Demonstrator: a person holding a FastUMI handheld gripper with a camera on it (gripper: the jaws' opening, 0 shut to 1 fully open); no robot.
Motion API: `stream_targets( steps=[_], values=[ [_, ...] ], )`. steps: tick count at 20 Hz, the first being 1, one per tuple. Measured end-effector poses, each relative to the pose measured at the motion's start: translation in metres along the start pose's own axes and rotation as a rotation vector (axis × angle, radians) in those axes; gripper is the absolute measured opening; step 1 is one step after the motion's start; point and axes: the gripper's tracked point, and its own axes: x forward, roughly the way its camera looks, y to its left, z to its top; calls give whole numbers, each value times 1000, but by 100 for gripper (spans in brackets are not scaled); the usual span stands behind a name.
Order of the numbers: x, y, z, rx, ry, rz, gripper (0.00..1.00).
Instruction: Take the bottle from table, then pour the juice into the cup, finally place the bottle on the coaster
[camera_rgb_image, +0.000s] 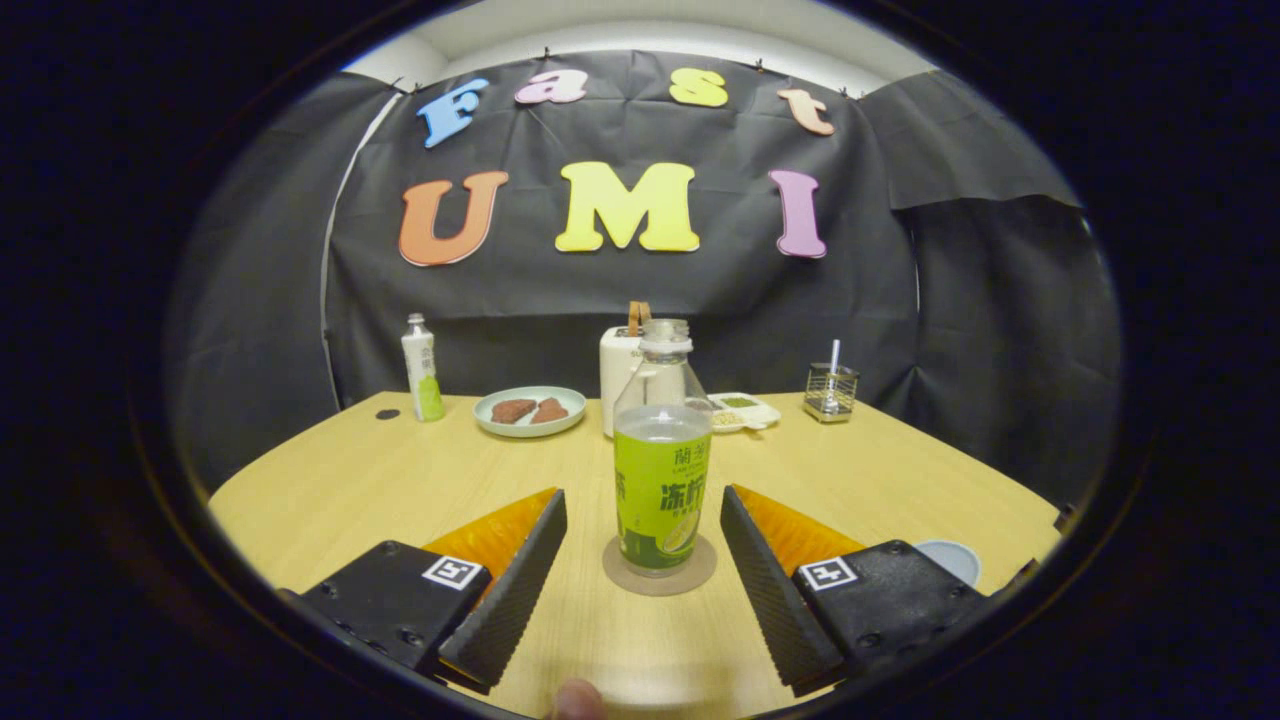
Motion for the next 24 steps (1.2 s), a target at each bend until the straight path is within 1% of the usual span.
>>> stream_targets(
  steps=[4, 7, 10, 12, 13, 16, 17, 20, 24],
  values=[
    [-47, -9, -5, 7, -11, -28, 100],
    [-81, -4, -1, -1, -53, -20, 100],
    [-112, -8, 6, 5, -104, -56, 100],
    [-130, -3, 10, 23, -129, -54, 100],
    [-138, -3, 11, 23, -136, -66, 99],
    [-157, -8, 11, 9, -152, -98, 100],
    [-161, -8, 15, 25, -161, -98, 100],
    [-168, 9, 22, 83, -184, -50, 99],
    [-177, 10, 28, 13, -183, -84, 100]
  ],
)
